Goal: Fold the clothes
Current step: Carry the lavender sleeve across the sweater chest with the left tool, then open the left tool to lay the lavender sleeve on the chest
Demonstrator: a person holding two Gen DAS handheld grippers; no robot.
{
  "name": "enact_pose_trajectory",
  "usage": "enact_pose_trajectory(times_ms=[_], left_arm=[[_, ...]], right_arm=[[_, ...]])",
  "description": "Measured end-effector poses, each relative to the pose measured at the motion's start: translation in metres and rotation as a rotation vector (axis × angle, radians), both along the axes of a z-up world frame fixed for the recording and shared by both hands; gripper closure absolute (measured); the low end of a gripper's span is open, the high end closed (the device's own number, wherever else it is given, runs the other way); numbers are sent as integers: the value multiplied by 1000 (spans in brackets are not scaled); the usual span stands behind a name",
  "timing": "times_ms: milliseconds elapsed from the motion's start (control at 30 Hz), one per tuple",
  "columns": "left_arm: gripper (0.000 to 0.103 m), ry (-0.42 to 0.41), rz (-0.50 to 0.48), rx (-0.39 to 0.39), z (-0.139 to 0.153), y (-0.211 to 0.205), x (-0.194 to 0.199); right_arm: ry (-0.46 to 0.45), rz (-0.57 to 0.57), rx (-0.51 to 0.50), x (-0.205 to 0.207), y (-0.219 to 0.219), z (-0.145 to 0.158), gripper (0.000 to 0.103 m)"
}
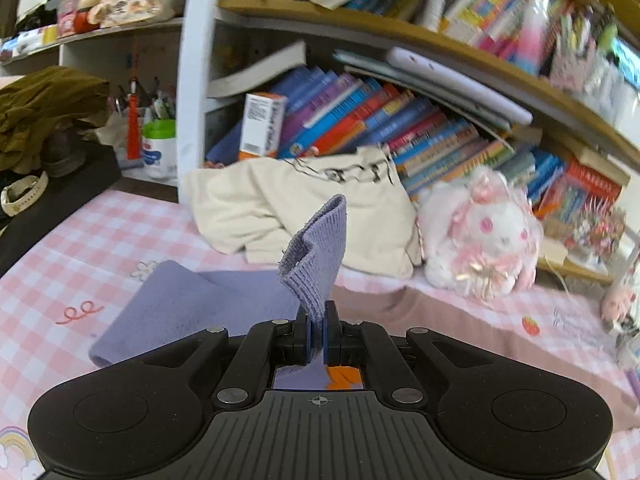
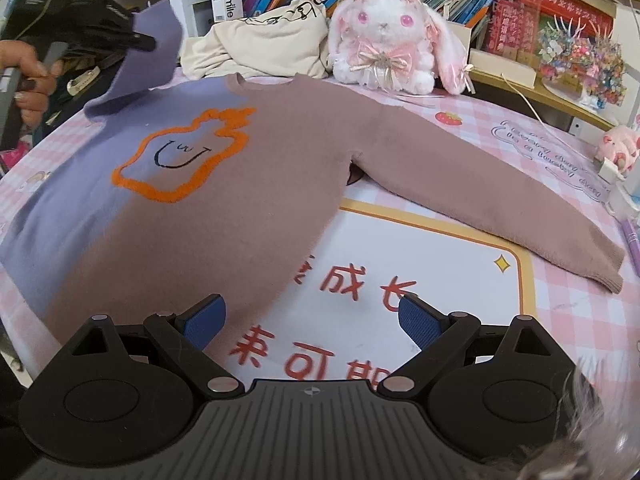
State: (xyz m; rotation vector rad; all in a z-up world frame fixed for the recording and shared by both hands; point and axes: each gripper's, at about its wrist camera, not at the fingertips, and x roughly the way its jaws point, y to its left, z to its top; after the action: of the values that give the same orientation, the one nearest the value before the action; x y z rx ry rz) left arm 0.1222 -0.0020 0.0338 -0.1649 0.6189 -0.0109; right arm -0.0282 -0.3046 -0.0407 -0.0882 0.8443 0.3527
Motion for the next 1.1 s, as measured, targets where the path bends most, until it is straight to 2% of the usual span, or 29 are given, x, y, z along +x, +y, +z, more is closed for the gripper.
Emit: enact_pose_trajectory(times_ms=[533, 733, 967, 1100], left_arm=[[100, 52, -24, 114, -25, -67, 9], [99, 63, -43, 125, -33, -87, 13], [99, 24, -85, 96, -30, -109, 14], [96, 62, -109, 126, -39, -120, 17]], right_arm=[[19, 43, 30, 6, -35, -6, 9], [21, 26, 32, 3, -45, -6, 9], [19, 22, 27, -3, -53, -6, 9], [21, 17, 26, -6, -56, -6, 9]])
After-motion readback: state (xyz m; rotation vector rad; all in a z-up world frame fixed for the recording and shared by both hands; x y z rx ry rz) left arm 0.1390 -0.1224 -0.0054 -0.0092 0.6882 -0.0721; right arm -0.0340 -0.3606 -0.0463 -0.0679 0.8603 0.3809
